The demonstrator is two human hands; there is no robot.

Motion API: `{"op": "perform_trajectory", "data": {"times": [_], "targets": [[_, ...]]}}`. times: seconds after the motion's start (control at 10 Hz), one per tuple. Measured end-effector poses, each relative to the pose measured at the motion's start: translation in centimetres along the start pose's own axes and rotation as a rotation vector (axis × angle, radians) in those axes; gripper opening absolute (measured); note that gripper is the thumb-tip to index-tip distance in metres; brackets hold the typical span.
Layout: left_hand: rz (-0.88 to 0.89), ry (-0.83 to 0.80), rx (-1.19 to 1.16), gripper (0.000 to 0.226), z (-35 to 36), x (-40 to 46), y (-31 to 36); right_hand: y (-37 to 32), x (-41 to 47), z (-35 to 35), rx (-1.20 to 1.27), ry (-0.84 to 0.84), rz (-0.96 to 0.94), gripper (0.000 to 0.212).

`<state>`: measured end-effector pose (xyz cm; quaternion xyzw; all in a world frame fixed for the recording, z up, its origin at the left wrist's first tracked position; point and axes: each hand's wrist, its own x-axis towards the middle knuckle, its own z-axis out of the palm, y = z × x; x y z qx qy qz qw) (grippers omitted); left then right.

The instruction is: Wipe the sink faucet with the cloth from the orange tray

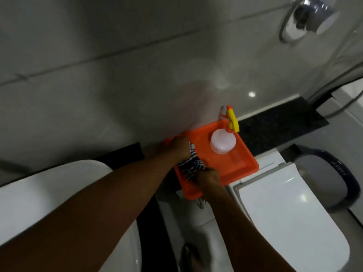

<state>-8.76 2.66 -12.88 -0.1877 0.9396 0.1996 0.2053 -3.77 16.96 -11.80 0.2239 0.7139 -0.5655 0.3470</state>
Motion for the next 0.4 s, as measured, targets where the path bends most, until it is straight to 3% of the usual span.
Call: {"op": "perform_trajectory", "data": {"times": [0.1, 0.2, 0.3, 0.4], "targets": [[-0.002, -0.085, 0.045, 0.034, 3.0, 2.0, 0.1, 0.3, 3.6, 0.0, -0.101, -0.018, 0.047, 0.023], [0.034, -0.086, 0.064, 0.033, 3.8, 2.1, -0.1, 0.3, 5.0, -0.6, -0.366, -0.049, -0.019, 0.026], [0.088, 0.027, 0.177, 0.039, 2.0, 0.6, -0.8, -0.5, 3.9, -0.7, -0.552, -0.033, -0.121, 0.039], [0.132, 0.081, 0.177, 0.043, -0.6, -2.3, -1.4, -2.4, 0.9, 0.0, -0.665, -0.034, -0.361, 0.048]]}}
